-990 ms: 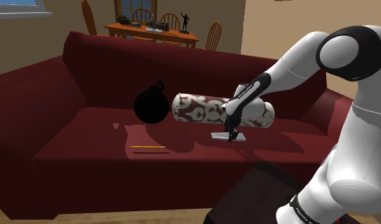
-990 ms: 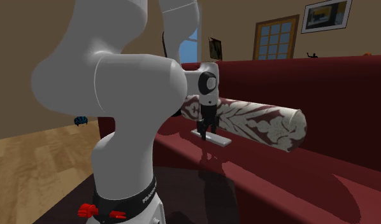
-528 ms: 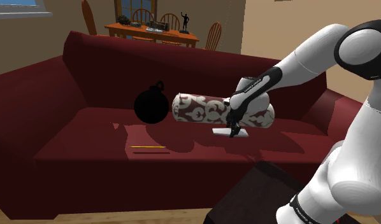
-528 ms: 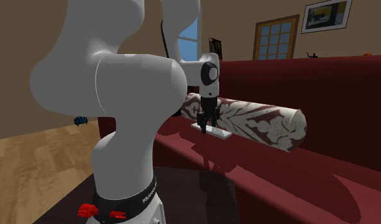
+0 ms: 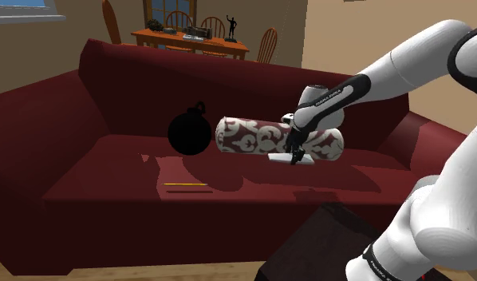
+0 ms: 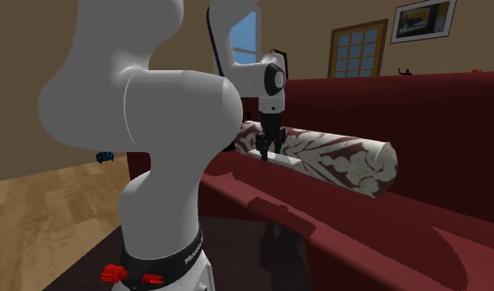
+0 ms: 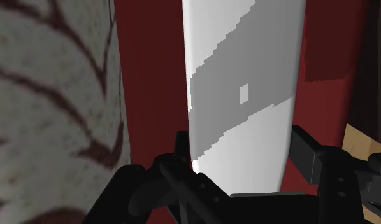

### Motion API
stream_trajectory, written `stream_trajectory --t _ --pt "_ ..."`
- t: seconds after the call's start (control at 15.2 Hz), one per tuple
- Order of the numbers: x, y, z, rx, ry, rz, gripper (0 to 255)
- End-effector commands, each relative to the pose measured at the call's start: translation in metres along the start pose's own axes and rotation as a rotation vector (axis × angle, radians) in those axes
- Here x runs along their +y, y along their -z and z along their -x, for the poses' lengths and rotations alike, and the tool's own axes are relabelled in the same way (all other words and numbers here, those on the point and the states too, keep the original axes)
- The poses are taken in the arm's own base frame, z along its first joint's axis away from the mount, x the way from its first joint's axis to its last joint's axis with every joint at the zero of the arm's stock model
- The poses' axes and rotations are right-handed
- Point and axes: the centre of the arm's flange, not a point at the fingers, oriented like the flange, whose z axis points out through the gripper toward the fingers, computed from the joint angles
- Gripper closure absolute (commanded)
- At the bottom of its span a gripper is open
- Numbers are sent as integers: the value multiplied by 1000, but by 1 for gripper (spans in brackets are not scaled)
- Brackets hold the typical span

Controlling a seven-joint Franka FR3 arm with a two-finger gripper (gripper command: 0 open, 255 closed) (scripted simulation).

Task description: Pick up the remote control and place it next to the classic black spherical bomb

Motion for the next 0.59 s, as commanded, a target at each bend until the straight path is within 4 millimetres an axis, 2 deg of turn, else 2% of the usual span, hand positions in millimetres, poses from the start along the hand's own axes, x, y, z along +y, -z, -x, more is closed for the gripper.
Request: stream_trajectory --t 0.0,0.53 --pt "1 10 0 -1 0 0 255" --pt "2 52 0 -1 0 0 255"
